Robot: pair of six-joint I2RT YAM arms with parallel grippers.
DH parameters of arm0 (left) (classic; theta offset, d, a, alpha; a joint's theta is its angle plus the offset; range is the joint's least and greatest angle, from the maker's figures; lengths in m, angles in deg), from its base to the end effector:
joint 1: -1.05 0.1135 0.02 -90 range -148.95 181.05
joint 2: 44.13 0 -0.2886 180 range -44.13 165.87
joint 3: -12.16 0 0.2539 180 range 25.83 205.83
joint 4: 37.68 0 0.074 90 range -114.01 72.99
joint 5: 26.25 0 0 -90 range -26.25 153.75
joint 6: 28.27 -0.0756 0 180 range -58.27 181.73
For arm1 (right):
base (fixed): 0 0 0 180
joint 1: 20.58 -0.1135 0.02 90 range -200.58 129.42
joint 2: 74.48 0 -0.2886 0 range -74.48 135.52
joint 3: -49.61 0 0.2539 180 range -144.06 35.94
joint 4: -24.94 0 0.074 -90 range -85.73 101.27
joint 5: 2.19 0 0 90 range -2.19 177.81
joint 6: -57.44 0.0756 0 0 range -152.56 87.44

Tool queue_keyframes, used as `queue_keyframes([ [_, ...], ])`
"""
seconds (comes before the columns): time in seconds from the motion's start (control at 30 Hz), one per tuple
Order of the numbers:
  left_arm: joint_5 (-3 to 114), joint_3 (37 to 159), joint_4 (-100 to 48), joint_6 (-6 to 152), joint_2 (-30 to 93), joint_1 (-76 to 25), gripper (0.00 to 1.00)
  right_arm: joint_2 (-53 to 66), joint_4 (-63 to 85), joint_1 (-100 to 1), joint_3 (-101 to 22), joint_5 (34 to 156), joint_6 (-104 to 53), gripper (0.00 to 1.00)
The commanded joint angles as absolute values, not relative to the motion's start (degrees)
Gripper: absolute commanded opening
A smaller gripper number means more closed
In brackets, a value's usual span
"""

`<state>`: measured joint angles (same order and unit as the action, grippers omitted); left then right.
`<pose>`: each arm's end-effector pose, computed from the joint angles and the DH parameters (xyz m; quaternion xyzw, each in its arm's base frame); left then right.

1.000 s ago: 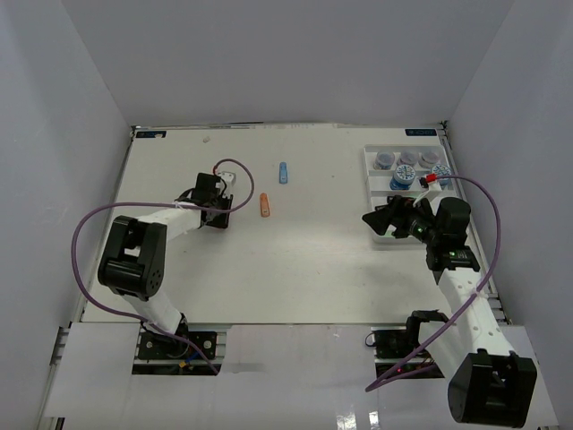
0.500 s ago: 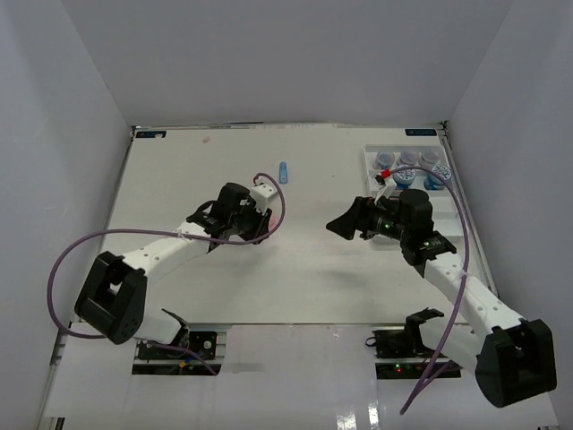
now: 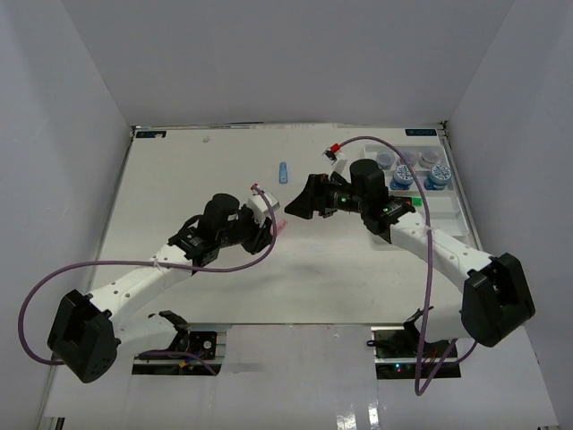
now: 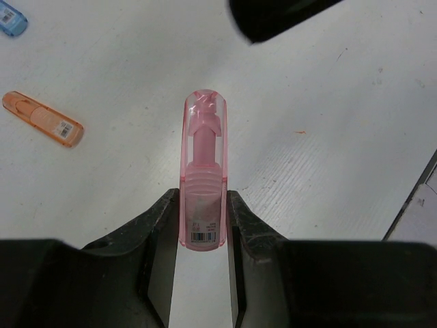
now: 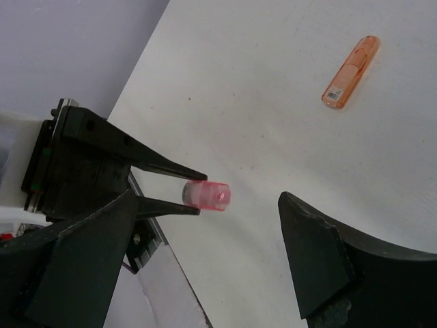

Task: Sort the stationery into containers
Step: Pick up the pen from the center of the board.

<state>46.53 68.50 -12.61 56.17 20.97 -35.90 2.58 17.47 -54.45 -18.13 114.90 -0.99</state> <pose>0.2030 -0.1807 0.2552 0.3819 0.7874 -0.2531 0.4124 0.2641 0.2187 0.3128 -0.1553 0.7775 0.4715 0.3861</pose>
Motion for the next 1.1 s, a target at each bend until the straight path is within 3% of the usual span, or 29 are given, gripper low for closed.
queue_keyframes([
  [0.0,45.4,67.8,-14.8,54.8,18.4,-36.5,0.29,6.4,17.2,-56.9,-22.5,113.1,-0.3,0.89],
  [0.37,48.1,66.6,-16.5,54.9,16.0,-36.7,0.29,11.6,16.5,-60.3,-24.7,113.8,0.5,0.74],
  [0.57,48.5,66.3,-16.9,54.5,15.7,-36.7,0.30,12.4,18.0,-60.9,-24.3,115.1,1.3,0.60],
  [0.87,48.0,65.8,-17.3,54.4,15.5,-36.7,0.30,12.8,19.4,-60.9,-23.7,115.3,1.5,0.31],
  [0.97,48.0,65.7,-17.3,54.4,15.6,-36.7,0.33,11.8,19.0,-60.9,-23.1,114.2,0.7,0.24],
  [1.07,48.5,65.9,-17.2,55.0,16.0,-36.7,0.43,10.9,18.2,-60.7,-22.2,113.2,-0.3,0.17],
])
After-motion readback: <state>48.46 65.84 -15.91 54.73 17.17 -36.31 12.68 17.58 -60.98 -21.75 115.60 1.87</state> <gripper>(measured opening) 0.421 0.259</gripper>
